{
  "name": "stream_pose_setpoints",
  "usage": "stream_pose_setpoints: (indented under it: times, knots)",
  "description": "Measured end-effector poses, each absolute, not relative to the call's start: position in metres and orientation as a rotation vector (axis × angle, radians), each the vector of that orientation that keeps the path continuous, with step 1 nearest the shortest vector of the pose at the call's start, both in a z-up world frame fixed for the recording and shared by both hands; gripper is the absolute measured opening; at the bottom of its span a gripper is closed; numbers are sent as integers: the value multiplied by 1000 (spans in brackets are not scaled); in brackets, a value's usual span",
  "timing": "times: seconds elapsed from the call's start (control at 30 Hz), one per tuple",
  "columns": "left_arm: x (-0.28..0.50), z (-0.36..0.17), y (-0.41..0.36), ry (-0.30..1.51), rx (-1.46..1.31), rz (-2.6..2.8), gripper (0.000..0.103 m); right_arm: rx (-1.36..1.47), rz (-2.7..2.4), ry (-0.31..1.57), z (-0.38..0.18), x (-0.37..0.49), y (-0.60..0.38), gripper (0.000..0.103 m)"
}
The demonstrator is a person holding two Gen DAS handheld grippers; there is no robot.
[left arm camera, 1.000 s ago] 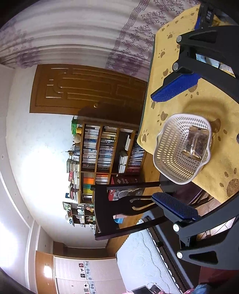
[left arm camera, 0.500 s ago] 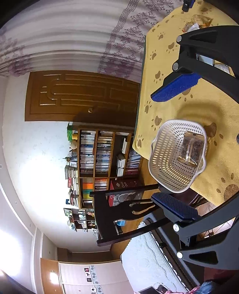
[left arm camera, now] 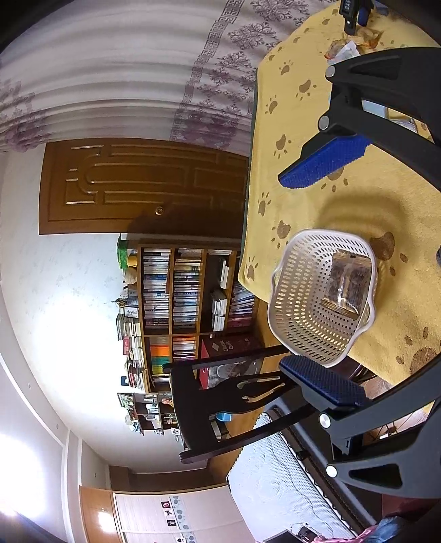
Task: Organize snacks
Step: 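Move the right tool back to the snacks and grasp the tan snack bag, then grasp the light-blue wrapped packet with the left tool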
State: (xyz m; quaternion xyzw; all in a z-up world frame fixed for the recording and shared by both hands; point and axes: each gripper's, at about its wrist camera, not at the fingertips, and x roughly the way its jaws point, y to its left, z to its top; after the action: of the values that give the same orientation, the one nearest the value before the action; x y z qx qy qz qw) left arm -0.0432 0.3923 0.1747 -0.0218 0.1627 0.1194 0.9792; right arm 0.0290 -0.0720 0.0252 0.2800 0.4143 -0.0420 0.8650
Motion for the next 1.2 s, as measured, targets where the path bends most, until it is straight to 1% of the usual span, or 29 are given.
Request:
stream_pose_setpoints:
  times: [0.2,0.37,0.43,0.47,0.5,0.57,0.7,0.93,1.2]
  knots:
    - [-40,171,388,338,-38,232,100,585,-78,903,11,39,-68,83]
    - [-37,168,382,353,-33,214,100,476,-83,900,12,47,-53,83]
    - [-35,165,380,364,-36,200,100,423,-78,895,13,47,-46,82]
    - [-34,163,378,374,-38,191,100,404,-67,888,13,46,-43,75]
    - [-32,161,377,382,-41,182,100,394,-53,884,14,45,-42,65]
    - [-29,155,373,406,-50,156,100,381,-18,879,16,42,-38,57]
    - [-23,147,363,444,-57,107,100,365,-7,867,19,35,-39,51]
    - [-13,135,344,494,-77,13,100,382,18,836,27,12,-54,48]
    - [23,108,304,617,-105,-125,100,374,54,832,24,-5,-61,48]
